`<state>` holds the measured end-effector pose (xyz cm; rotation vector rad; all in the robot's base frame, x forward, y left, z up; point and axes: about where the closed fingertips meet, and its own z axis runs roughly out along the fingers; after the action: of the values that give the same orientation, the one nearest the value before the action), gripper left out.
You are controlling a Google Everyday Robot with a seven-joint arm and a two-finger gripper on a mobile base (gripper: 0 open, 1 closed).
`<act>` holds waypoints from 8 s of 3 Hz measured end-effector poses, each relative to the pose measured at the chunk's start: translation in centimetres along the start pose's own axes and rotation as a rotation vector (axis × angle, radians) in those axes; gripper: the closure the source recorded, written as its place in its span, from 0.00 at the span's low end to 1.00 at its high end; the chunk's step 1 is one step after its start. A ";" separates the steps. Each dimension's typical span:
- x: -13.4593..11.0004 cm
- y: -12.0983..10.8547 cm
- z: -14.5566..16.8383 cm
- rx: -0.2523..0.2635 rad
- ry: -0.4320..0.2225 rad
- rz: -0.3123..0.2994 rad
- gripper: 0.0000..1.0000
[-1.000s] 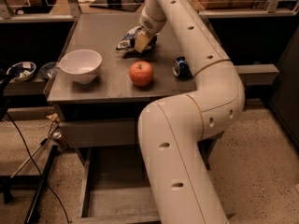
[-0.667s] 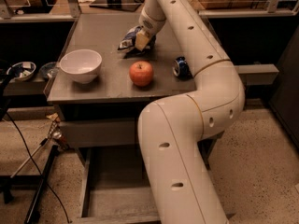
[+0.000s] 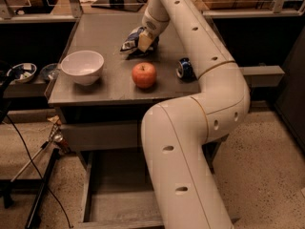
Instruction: Place blue chip bag into middle drawer
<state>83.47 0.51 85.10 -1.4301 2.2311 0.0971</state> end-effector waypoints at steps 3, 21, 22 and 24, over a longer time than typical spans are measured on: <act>-0.3 -0.9 -10.8 0.058 -0.129 -0.031 1.00; 3.3 9.7 -41.3 0.185 -0.604 0.100 1.00; 3.5 8.4 -41.3 0.190 -0.605 0.103 1.00; 8.5 10.4 -39.4 0.122 -0.554 0.207 1.00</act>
Offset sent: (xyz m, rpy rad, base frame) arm -0.0240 -0.0395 0.1037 0.1034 -0.0791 0.0348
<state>57.42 -14.20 114.00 -0.9563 1.8737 0.3707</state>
